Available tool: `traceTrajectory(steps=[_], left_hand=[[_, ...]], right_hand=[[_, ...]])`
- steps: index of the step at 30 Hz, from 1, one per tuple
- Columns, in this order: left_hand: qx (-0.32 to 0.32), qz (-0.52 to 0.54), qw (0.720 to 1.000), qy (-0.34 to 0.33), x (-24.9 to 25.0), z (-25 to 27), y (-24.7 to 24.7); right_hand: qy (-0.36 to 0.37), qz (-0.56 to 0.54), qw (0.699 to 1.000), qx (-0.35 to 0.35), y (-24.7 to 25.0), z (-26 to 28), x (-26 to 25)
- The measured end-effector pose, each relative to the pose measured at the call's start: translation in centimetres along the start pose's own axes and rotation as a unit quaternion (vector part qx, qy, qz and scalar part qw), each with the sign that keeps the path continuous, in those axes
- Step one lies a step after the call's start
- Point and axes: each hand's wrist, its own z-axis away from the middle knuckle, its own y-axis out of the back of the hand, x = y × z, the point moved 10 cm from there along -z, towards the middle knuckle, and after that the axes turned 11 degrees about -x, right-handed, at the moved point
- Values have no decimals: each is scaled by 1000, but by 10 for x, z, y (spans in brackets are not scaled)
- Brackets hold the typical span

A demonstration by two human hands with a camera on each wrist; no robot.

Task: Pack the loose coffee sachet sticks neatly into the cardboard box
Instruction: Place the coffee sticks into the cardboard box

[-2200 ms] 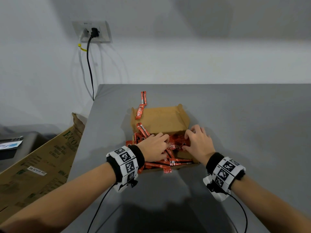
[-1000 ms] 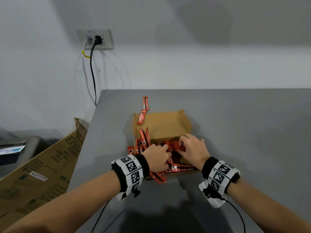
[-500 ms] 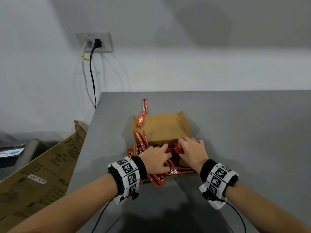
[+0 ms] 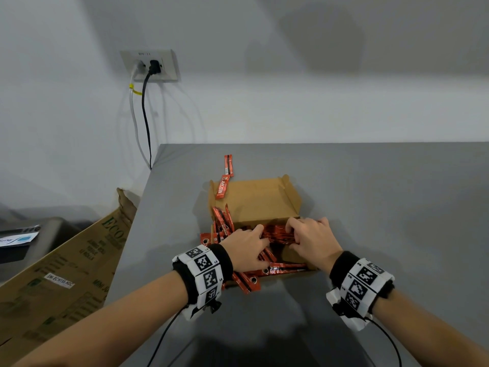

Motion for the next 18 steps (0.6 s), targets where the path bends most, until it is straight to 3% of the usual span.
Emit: traceTrajectory(steps=[3, 8, 13, 18], left_hand=[[-3, 0, 1000, -5, 0, 0, 1], [-7, -21, 1000, -7, 3, 1, 0], [-10, -24, 1000, -3, 2, 0, 0], [-14, -14, 1000, 2, 0, 0, -1]], right_hand=[[30, -13, 999, -28, 0, 2, -5], [128, -32, 981, -142, -20, 11, -29], [149, 49, 972, -173, -30, 6, -38], [143, -43, 966, -213, -33, 0, -34]])
